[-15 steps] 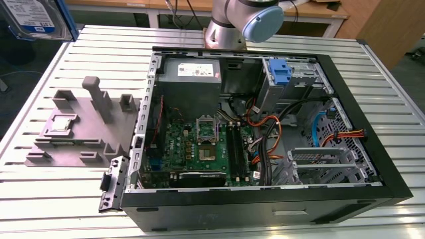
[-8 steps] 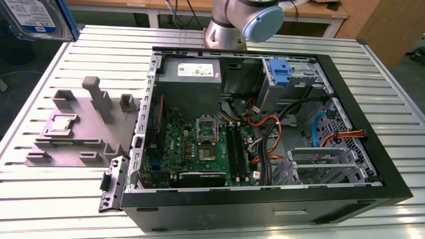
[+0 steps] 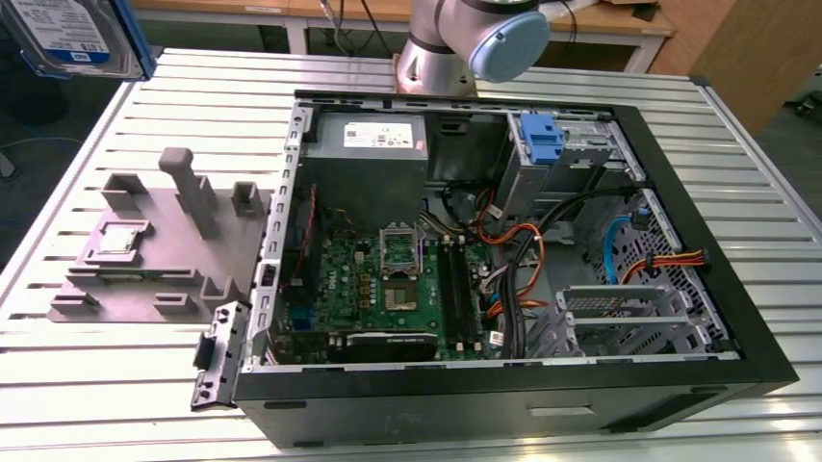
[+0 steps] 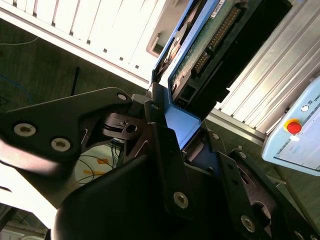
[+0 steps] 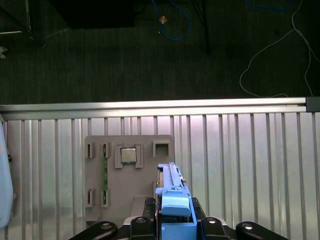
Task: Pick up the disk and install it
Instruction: 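Pick up the disk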
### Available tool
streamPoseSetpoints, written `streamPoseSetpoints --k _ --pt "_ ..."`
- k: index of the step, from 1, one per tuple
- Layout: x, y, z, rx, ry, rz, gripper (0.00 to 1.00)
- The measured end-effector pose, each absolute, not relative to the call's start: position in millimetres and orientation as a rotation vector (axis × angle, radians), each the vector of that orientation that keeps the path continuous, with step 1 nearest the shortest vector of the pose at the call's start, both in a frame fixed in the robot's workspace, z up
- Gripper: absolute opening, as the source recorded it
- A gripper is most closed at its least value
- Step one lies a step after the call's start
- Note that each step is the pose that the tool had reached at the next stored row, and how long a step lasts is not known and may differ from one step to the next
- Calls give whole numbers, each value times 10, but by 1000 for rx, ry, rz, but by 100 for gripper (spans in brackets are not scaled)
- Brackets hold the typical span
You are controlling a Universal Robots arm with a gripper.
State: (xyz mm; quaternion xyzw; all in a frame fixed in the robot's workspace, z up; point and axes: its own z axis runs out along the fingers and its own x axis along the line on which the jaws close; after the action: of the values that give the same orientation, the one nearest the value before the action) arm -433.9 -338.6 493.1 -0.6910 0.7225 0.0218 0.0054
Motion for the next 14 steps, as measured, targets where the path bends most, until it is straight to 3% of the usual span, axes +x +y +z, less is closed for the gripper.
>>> streamPoseSetpoints --k 14 --pt "-4288 -3386 4931 -2163 2262 68 37"
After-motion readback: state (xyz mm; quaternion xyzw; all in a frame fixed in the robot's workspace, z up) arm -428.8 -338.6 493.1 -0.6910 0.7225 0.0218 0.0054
